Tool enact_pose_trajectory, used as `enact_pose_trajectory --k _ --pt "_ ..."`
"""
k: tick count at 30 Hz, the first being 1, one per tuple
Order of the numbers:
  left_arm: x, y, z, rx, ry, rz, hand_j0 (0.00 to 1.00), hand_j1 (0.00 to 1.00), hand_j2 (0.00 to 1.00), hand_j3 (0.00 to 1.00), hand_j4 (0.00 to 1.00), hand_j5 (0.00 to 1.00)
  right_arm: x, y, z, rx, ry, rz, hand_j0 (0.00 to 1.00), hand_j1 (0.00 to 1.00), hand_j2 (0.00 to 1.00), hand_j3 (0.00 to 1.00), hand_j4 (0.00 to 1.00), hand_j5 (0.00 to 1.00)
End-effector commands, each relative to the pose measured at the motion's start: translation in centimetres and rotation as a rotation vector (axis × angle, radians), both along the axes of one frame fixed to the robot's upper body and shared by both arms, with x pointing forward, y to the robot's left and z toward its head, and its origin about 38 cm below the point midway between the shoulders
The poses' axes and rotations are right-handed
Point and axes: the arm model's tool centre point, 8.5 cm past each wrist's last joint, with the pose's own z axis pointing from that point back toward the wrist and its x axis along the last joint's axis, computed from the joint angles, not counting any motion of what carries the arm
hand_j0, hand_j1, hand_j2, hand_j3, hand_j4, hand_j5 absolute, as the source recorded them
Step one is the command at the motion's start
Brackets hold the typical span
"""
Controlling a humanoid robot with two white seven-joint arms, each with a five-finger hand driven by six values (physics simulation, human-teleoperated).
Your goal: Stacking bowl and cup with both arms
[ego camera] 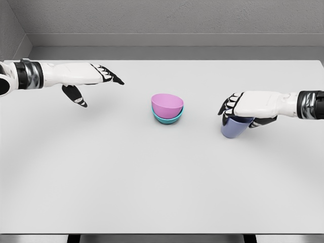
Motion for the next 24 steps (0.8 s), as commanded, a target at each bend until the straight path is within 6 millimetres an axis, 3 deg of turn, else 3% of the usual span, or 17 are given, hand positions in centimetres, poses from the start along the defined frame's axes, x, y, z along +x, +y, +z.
enact_pose_trajectory --k 1,6,13,15,24 --pt "0.0 0.0 0.1 -0.006 0.001 0.004 1.0 1.0 1.0 1.0 1.0 1.0 0.0 0.0 0.0 0.005 0.004 -0.002 0.54 0.54 0.54 0.54 0.54 0.54" --pt "0.0 0.0 0.1 -0.006 0.001 0.004 1.0 1.0 1.0 1.0 1.0 1.0 0.1 0.4 0.1 0.017 0.002 0.003 0.46 0.46 0.46 0.46 0.46 0.46" --pt "0.0 0.1 0.0 -0.005 0.002 0.006 1.0 1.0 1.0 1.0 1.0 1.0 0.3 0.4 0.7 0.037 -0.008 0.0 0.43 0.43 0.43 0.43 0.43 0.43" --pt "0.0 0.1 0.0 -0.005 0.002 0.006 1.0 1.0 1.0 1.0 1.0 1.0 0.7 0.2 2.1 0.068 -0.046 -0.014 0.43 0.43 0.43 0.43 0.43 0.43" --pt "0.0 0.2 0.0 -0.004 0.002 0.008 1.0 1.0 1.0 1.0 1.0 1.0 1.8 1.9 3.6 0.163 -0.086 -0.009 0.44 0.44 0.44 0.44 0.44 0.44"
